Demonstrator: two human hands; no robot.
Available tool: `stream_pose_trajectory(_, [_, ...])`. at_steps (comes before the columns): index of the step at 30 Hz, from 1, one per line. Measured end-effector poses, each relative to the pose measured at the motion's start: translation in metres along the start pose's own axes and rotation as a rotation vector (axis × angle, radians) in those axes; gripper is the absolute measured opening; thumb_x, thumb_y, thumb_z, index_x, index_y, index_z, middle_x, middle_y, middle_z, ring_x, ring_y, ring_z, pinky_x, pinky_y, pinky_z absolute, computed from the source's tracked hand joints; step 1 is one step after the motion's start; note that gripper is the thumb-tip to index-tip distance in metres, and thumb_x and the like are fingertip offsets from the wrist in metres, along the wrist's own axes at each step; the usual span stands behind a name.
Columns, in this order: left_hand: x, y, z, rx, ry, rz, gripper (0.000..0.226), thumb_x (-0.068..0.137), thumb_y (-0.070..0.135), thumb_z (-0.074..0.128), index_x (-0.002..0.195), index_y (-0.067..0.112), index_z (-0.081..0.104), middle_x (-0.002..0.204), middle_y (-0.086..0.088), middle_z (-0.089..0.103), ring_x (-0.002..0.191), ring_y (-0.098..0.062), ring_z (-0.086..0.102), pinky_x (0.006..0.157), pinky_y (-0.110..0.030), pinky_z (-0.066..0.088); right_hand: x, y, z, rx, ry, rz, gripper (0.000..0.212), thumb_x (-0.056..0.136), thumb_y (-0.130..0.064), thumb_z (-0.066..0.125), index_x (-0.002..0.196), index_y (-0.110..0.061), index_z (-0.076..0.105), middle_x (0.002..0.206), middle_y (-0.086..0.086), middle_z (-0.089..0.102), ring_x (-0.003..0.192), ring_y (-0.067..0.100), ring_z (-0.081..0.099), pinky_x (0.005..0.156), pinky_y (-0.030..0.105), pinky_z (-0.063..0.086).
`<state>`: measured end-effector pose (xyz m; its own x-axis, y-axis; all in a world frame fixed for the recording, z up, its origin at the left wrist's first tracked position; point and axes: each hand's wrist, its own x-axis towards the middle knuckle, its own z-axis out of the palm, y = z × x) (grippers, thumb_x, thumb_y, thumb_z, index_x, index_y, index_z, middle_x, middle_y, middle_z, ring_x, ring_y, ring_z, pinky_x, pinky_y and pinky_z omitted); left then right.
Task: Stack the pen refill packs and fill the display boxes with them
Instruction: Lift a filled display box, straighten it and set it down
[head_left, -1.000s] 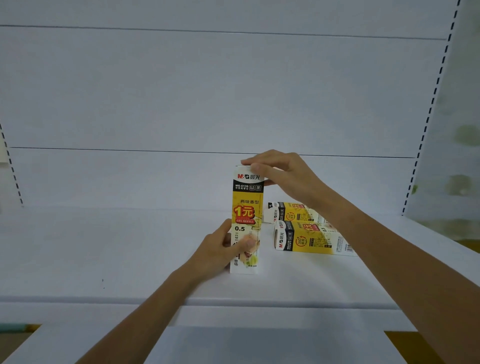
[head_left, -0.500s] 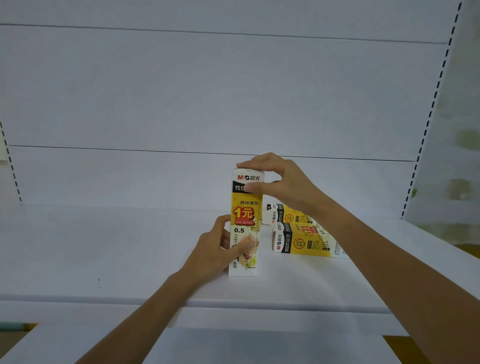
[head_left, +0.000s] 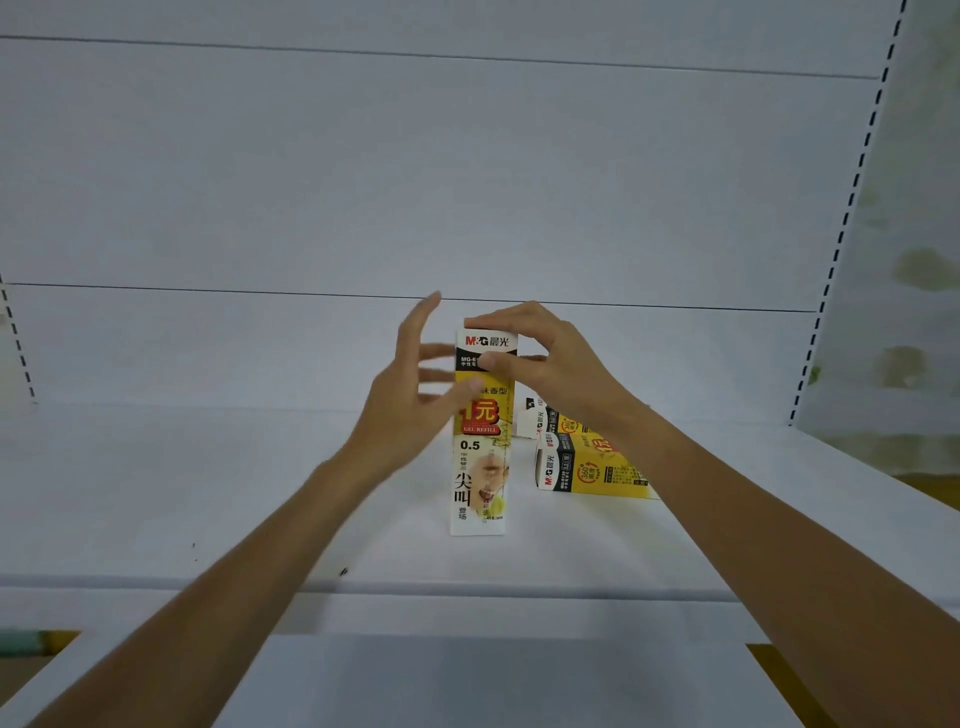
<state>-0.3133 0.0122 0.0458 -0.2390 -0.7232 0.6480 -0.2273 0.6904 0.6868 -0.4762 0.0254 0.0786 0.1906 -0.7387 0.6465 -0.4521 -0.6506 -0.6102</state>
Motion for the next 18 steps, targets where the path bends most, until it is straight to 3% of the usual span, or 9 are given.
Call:
stream_pose_trajectory(4, [0.011, 0.009, -0.006, 0.144, -0.047, 0.053, 0.044, 0.085, 0.035, 0.061, 0.126, 0.033, 0.044, 0.114, 0.009, 0.054, 0.097, -0.009, 0.058, 0.065, -0.011, 0.048, -0.01, 0.003, 0.001, 0.089, 0.037, 0.06, 0.061, 0.081, -0.023, 0.069, 0.134, -0.031, 0.04, 0.124, -0.01, 0.047, 0.114, -0.001, 0.047, 0.079, 0.01, 0.047])
stream_pose_trajectory(6, [0.01, 0.007, -0.009, 0.104, -0.001, 0.055, 0.033, 0.085, 0.03, 0.063, 0.115, 0.031, 0.049, 0.109, 0.006, 0.056, 0.092, -0.013, 0.061, 0.067, -0.02, 0.054, -0.02, 0.011, 0.005, 0.113, 0.035, 0.198, 0.078, 0.075, -0.03, 0.073, 0.139, -0.034, 0.029, 0.13, -0.009, 0.04, 0.116, 0.007, 0.047, 0.086, 0.023, 0.049])
stream_pose_trajectory(8, [0.008, 0.002, -0.015, 0.037, 0.088, -0.005, 0.025, 0.086, 0.025, 0.063, 0.107, 0.029, 0.048, 0.106, 0.002, 0.056, 0.086, -0.015, 0.063, 0.064, -0.024, 0.057, -0.038, 0.023, 0.013, 0.041, -0.078, 0.306, 0.086, 0.071, -0.032, 0.075, 0.142, -0.031, 0.027, 0.129, -0.005, 0.044, 0.114, 0.013, 0.052, 0.091, 0.035, 0.05])
stream_pose_trajectory(10, [0.003, -0.007, -0.019, -0.079, 0.194, -0.135, 0.023, 0.087, 0.024, 0.063, 0.102, 0.023, 0.045, 0.108, -0.005, 0.055, 0.083, -0.016, 0.064, 0.058, -0.025, 0.058, -0.057, 0.033, 0.022, -0.042, -0.161, 0.334, 0.078, 0.075, -0.025, 0.073, 0.141, -0.025, 0.031, 0.123, -0.004, 0.052, 0.107, 0.009, 0.054, 0.09, 0.03, 0.049])
stream_pose_trajectory(12, [-0.006, -0.015, -0.017, -0.217, 0.275, -0.327, 0.029, 0.085, 0.025, 0.065, 0.102, 0.018, 0.042, 0.11, -0.013, 0.056, 0.082, -0.019, 0.066, 0.058, -0.032, 0.06, -0.068, 0.039, 0.021, -0.028, -0.098, 0.334, 0.066, 0.075, -0.024, 0.073, 0.134, -0.025, 0.041, 0.116, -0.007, 0.057, 0.097, 0.005, 0.056, 0.078, 0.019, 0.048])
stream_pose_trajectory(13, [-0.009, -0.018, -0.015, -0.281, 0.283, -0.438, 0.034, 0.083, 0.027, 0.067, 0.104, 0.016, 0.041, 0.108, -0.014, 0.057, 0.08, -0.02, 0.066, 0.058, -0.035, 0.06, -0.069, 0.041, 0.015, 0.002, -0.063, 0.355, 0.06, 0.074, -0.024, 0.075, 0.127, -0.028, 0.047, 0.111, -0.008, 0.06, 0.094, 0.006, 0.059, 0.073, 0.019, 0.05])
stream_pose_trajectory(15, [-0.015, -0.02, -0.007, -0.343, 0.205, -0.629, 0.044, 0.081, 0.031, 0.068, 0.111, 0.014, 0.04, 0.102, -0.013, 0.059, 0.076, -0.023, 0.067, 0.062, -0.038, 0.06, -0.07, 0.04, -0.006, 0.007, -0.028, 0.396, 0.045, 0.073, -0.022, 0.077, 0.112, -0.026, 0.055, 0.099, -0.005, 0.068, 0.085, 0.009, 0.065, 0.071, 0.026, 0.054])
stream_pose_trajectory(18, [-0.023, -0.014, 0.018, -0.142, -0.041, -0.703, 0.042, 0.081, 0.044, 0.064, 0.104, 0.014, 0.046, 0.089, -0.009, 0.065, 0.066, -0.02, 0.067, 0.064, -0.032, 0.057, -0.074, 0.042, -0.05, -0.032, 0.052, 0.4, 0.021, 0.081, -0.008, 0.068, 0.1, -0.013, 0.063, 0.08, 0.001, 0.072, 0.072, 0.011, 0.067, 0.062, 0.023, 0.05])
